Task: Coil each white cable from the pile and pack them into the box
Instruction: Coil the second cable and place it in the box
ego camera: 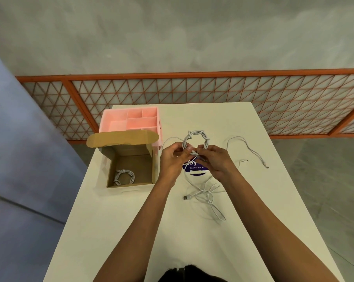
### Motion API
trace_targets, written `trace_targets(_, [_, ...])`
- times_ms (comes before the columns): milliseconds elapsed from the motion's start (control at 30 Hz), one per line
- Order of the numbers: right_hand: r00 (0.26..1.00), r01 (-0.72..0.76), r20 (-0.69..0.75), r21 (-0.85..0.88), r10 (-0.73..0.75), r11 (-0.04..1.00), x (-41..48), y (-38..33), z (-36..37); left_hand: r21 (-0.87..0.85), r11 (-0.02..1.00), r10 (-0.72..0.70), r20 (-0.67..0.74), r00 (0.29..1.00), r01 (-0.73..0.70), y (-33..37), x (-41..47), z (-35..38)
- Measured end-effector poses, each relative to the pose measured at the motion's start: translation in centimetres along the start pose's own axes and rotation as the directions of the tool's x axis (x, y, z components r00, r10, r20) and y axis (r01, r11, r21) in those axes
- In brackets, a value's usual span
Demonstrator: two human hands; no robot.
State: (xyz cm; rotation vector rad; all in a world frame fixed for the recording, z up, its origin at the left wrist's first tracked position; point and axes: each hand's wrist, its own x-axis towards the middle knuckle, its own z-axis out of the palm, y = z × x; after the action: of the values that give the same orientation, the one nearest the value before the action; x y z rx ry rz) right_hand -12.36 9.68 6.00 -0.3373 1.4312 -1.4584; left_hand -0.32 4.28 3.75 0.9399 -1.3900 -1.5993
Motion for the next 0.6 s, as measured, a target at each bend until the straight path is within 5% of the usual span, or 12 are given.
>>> trace_targets(233, [0.985,0.093,-0.149,0.051,-0.084,0.994,0.53,0.79,0.75,0.122,0.992,0.036,-0.058,0.998,-0.029,-0.47,-0.02,-0.02])
trace_targets(400, [0.988,0.122,-0.115,0.166,-0.104,0.979,-0.01,0.79,0.95,0.145,0.989,0.009,-0.096,0.995,0.005,-0.25,0.30,0.13])
trace_targets(600, [0.986,0.166,0.002,0.078,-0.167,0.983,0.12,0.95,0.72,-0.081,0.988,-0.140,-0.080,0.987,0.133,-0.55,0.48,-0.08])
